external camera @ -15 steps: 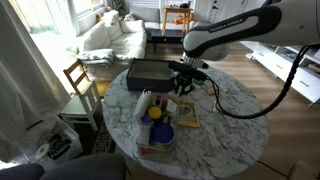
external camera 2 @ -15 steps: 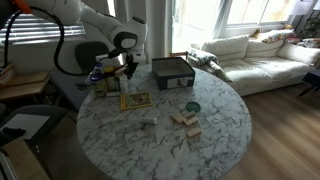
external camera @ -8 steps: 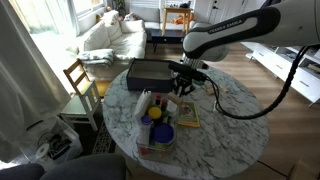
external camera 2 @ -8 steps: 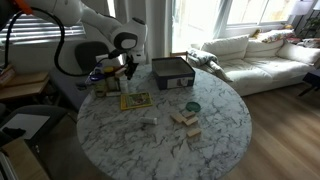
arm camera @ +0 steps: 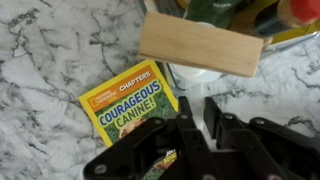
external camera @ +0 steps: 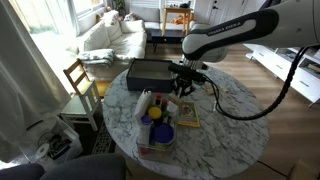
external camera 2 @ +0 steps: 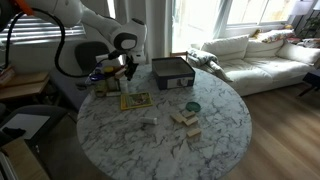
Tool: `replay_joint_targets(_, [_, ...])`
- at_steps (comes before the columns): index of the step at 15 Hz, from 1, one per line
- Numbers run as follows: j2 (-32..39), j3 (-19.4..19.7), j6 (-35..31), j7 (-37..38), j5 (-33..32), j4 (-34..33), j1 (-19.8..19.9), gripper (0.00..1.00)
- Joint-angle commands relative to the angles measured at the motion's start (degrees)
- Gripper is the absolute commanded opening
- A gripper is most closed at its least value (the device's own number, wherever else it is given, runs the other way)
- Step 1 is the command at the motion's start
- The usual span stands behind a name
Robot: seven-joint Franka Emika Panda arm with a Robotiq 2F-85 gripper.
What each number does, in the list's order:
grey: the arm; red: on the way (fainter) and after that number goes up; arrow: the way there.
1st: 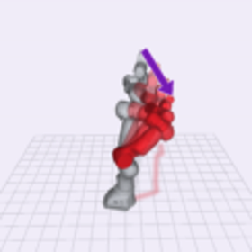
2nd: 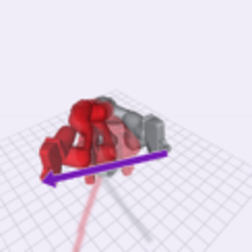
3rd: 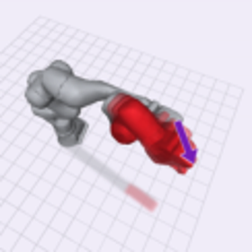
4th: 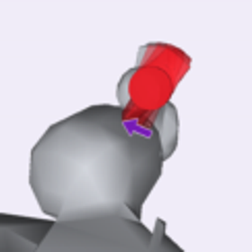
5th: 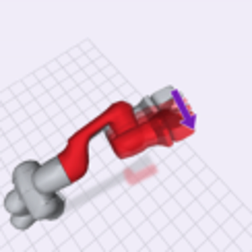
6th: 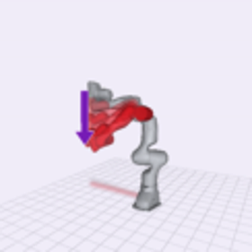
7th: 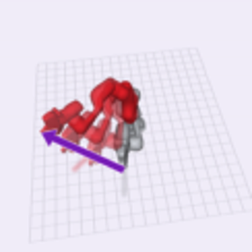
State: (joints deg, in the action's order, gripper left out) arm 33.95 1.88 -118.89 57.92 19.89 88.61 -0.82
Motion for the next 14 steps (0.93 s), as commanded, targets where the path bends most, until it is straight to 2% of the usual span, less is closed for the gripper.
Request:
replay_joint_targets(1, [0.78, 0.77, -0.63, 1.52, -1.49, -0.77, -0.72, 0.05])
replay_joint_targets(14, [0.86, 0.59, -0.59, 3.15, -1.58, -0.97, -0.93, 0.05])
